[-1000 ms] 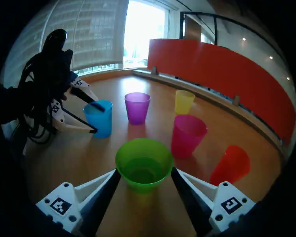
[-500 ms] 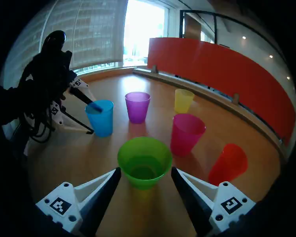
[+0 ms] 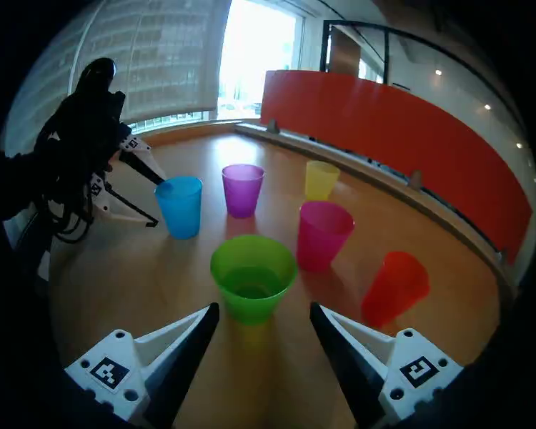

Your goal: Pour water

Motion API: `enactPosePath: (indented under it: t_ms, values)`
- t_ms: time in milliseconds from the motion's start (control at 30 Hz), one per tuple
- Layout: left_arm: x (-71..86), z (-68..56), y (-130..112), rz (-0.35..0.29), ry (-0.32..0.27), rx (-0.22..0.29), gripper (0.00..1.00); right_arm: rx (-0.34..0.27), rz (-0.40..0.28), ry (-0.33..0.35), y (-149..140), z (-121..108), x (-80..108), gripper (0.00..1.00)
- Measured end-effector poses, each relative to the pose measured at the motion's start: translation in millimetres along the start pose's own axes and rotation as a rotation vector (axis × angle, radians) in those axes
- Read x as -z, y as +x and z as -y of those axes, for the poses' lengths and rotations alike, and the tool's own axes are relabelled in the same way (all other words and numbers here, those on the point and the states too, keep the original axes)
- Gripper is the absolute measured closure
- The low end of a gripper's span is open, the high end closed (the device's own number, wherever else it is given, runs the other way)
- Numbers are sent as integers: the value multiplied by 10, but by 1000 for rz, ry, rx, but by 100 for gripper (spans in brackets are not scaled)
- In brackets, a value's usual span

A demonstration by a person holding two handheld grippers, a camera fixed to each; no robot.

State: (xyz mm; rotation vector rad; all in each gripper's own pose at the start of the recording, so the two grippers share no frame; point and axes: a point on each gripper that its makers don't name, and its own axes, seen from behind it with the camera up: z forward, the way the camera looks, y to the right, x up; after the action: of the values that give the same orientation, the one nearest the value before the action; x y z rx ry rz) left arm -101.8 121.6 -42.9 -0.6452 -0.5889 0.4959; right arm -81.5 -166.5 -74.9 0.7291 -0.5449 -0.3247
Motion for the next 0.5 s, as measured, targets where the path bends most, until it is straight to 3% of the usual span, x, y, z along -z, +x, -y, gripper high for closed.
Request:
enactPosePath:
  t_ms: [200, 500]
  values:
    - [103, 99, -36, -8, 30, 22, 10, -11, -10, -36, -47, -77, 138, 1]
    - [278, 325, -70, -43, 89, 94, 10, -46, -44, -93, -60, -206, 327, 1]
